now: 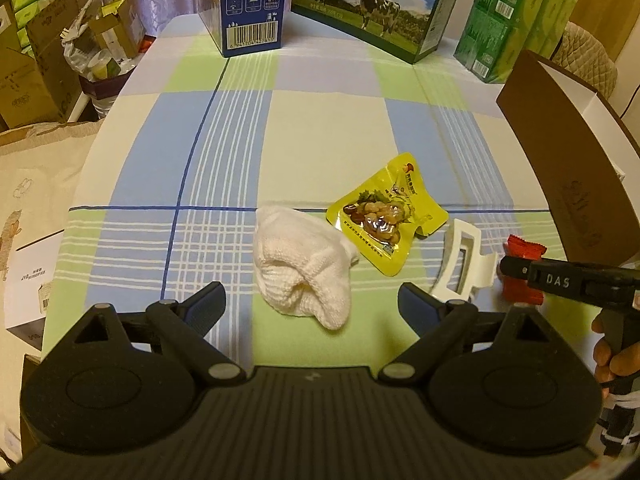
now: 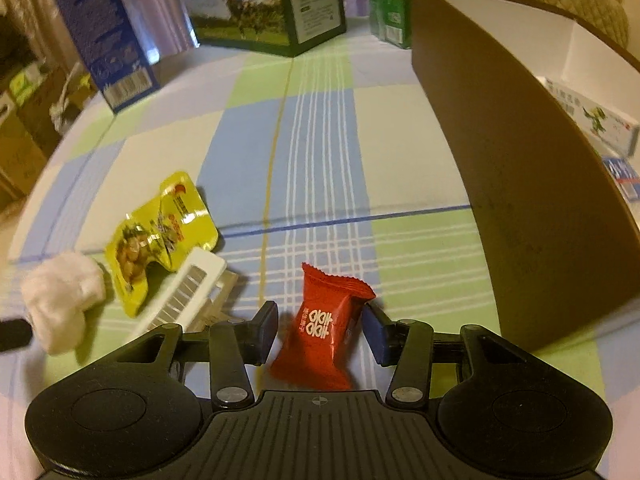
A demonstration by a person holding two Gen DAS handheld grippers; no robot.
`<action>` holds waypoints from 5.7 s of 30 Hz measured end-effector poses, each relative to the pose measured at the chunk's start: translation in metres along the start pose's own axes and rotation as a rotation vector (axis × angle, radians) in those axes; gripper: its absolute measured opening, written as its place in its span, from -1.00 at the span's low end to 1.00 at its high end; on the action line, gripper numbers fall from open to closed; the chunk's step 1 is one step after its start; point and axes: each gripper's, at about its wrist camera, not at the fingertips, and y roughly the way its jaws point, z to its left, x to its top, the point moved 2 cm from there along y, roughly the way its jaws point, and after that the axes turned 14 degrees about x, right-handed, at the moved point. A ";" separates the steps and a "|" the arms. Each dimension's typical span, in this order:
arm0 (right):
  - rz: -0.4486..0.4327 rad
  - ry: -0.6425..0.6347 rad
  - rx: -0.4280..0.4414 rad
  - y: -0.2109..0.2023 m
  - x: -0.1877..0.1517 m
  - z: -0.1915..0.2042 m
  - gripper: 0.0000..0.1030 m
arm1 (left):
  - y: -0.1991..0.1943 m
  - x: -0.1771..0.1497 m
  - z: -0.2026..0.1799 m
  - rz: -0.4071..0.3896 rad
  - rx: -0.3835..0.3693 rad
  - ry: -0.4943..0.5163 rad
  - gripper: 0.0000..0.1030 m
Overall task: Organize objects
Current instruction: 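Close the right tool on the red candy while the left tool grasps the white sock, then carry the sock in the left tool and candy in the right tool over the brown box, then open the right tool to drop the candy while the left tool releases the sock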
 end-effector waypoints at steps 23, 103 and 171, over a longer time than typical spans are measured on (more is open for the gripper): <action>0.036 -0.188 -0.003 0.001 -0.007 -0.002 -0.52 | 0.061 0.019 -0.008 0.050 0.022 0.085 0.74; -0.104 -0.051 0.219 -0.219 -0.039 -0.095 -0.54 | -0.136 -0.015 -0.201 -0.176 -0.244 0.212 -0.16; -0.089 -0.125 0.066 -0.080 0.177 -0.254 -0.02 | 0.012 0.170 -0.390 -0.152 -0.131 0.360 -0.15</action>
